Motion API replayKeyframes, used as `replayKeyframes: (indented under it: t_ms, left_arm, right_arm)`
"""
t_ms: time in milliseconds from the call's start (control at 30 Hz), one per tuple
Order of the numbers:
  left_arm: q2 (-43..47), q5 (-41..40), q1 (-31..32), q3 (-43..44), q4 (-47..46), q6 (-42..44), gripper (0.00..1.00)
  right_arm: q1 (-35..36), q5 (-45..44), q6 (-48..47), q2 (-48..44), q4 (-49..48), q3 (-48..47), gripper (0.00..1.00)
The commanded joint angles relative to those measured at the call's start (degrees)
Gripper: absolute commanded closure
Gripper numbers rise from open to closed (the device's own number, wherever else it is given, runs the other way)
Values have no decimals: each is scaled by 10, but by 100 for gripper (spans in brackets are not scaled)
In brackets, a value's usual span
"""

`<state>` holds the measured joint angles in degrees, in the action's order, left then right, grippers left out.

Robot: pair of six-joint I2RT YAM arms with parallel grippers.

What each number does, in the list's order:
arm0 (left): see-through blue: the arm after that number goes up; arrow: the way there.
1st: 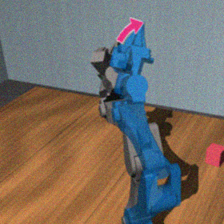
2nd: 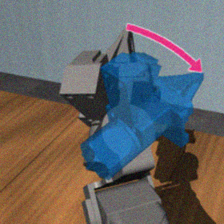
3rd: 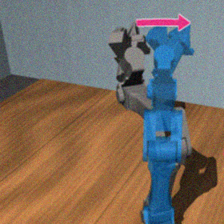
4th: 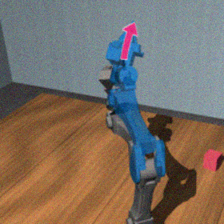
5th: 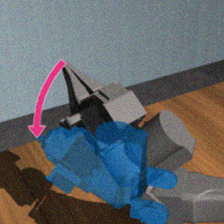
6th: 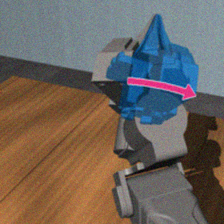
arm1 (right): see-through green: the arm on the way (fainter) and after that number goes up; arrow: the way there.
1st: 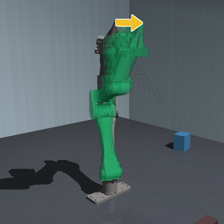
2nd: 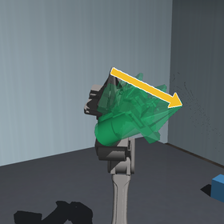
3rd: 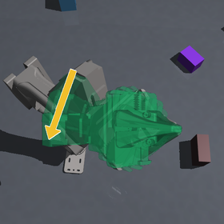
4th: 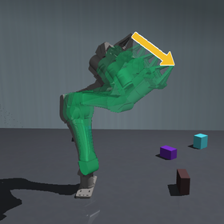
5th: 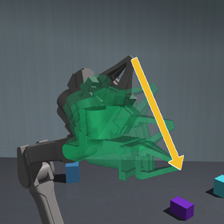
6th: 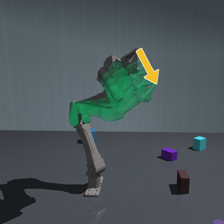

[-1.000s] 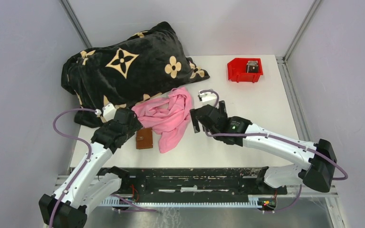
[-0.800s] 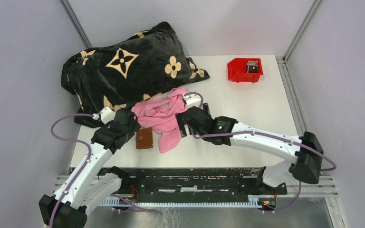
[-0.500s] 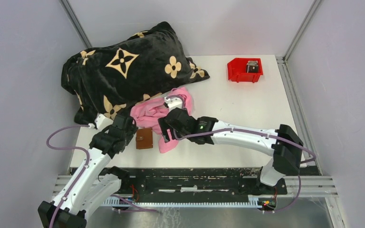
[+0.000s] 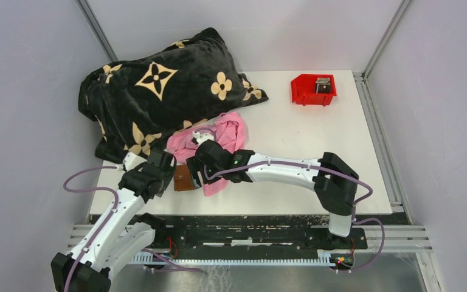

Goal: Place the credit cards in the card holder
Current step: Pick up the card holder from the center of the board.

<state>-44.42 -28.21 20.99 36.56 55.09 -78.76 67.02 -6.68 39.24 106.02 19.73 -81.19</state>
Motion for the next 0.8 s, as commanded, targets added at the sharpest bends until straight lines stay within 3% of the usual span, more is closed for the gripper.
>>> replayKeyframes:
  t_ms: [0, 767]
  left_arm:
    - [-7, -7, -1, -14, -19, -20, 34]
    - [-94, 25, -53, -37, -120, 61, 36]
  right_arm:
    - [0, 45, 12, 29, -30, -45, 22]
    - [-74, 168, 94, 148, -129, -61, 27]
